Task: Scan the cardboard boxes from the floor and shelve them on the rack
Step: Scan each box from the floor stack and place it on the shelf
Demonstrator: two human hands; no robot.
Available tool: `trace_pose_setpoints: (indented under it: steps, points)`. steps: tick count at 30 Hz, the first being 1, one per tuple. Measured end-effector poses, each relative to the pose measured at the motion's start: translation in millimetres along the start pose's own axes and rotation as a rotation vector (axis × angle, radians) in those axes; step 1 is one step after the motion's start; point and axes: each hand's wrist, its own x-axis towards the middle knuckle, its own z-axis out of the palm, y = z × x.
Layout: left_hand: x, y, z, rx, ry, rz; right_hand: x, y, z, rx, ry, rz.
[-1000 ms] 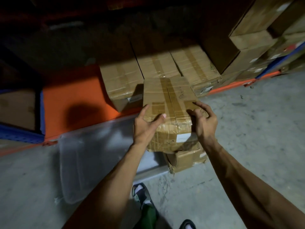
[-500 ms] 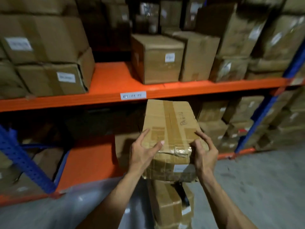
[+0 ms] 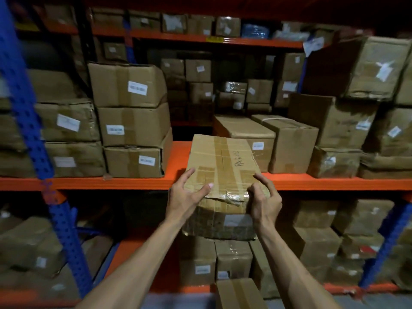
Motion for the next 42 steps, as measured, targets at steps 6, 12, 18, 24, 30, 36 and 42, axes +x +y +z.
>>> trace_pose_setpoints:
  steps: [6, 12, 18, 24, 30, 36, 42]
  points:
    - [77, -43, -29, 0.002, 0.066, -0.092, 54, 37, 90, -0.043, -0.045, 0.051]
    - [158, -104, -39, 0.026, 0.071, -0.176, 106, 101, 163, -0.100, -0.035, 0.099]
    - [247, -139, -44, 0.170, -0.013, -0.158, 171, 120, 213, -0.210, -0.142, 0.102]
    - [269, -165, -33, 1.031, -0.039, 0.744, 179, 140, 201, -0.809, -0.220, -0.365]
    - [273, -200, -29, 1.231, -0.039, 0.842, 161, 191, 201, -0.994, -0.368, -0.678]
    - [307, -206, -20, 1.277, -0.124, 0.760, 204, 193, 219, -1.242, -0.514, -0.584]
    - [336, -217, -21, 1.346, -0.176, 0.749, 221, 198, 240, -1.362, -0.559, -0.533]
